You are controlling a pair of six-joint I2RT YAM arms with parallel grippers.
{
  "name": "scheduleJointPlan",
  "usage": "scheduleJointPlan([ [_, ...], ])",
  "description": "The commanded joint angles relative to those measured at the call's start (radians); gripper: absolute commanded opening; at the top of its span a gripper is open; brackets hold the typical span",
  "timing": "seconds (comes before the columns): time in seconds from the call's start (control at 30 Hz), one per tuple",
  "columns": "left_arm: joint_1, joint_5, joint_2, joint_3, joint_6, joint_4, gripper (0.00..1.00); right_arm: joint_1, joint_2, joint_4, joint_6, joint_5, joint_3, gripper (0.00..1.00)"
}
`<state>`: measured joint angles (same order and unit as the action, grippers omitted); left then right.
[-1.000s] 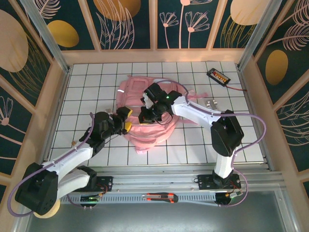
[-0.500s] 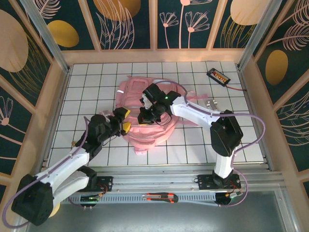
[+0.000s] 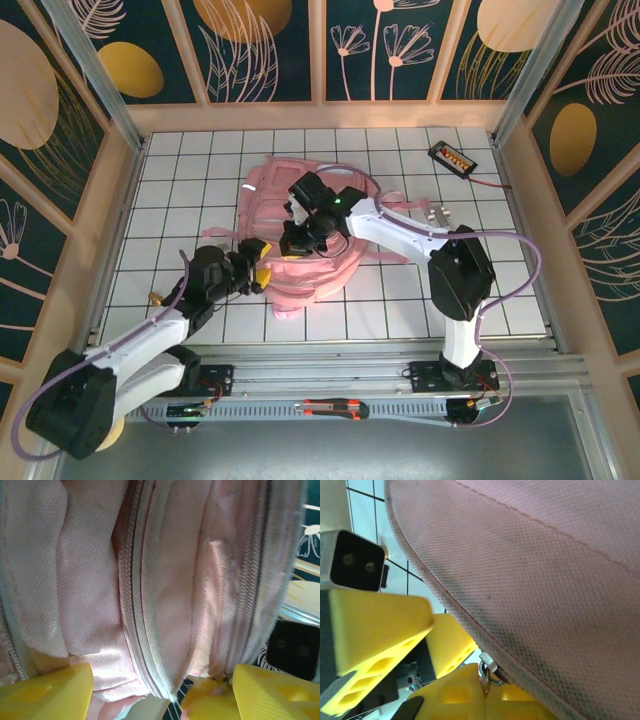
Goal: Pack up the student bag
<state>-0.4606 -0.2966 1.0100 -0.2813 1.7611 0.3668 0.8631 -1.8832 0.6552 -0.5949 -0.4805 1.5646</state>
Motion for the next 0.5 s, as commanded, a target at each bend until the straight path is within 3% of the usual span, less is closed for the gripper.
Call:
scheduleJointPlan([
  [0.0, -0.006, -0.029, 0.082, -0.006, 0.02, 0.149, 0.7, 0.055, -0.013, -0.034, -0.011, -0.037, 0.058, 0.0],
  [0.17, -0.006, -0.045, 0.186, -0.038, 0.007, 0.217, 0.51, 0.083, -0.029, -0.027, -0.023, -0.035, 0.078, 0.0],
  [0.23, -0.002, -0.039, 0.188, -0.028, 0.003, 0.223, 0.34, 0.085, -0.037, -0.018, -0.02, -0.032, 0.085, 0.0],
  [0.3, 0.011, -0.029, 0.174, 0.001, 0.001, 0.222, 0.05, 0.085, -0.041, -0.006, -0.012, -0.028, 0.089, 0.0],
  [0.33, 0.024, -0.032, 0.162, 0.016, -0.004, 0.218, 0.0, 0.085, -0.041, 0.004, -0.004, -0.022, 0.089, 0.0],
  [0.47, 0.119, -0.07, 0.079, 0.045, -0.066, 0.113, 0.0, 0.072, -0.022, 0.065, 0.039, 0.017, 0.056, 0.0],
])
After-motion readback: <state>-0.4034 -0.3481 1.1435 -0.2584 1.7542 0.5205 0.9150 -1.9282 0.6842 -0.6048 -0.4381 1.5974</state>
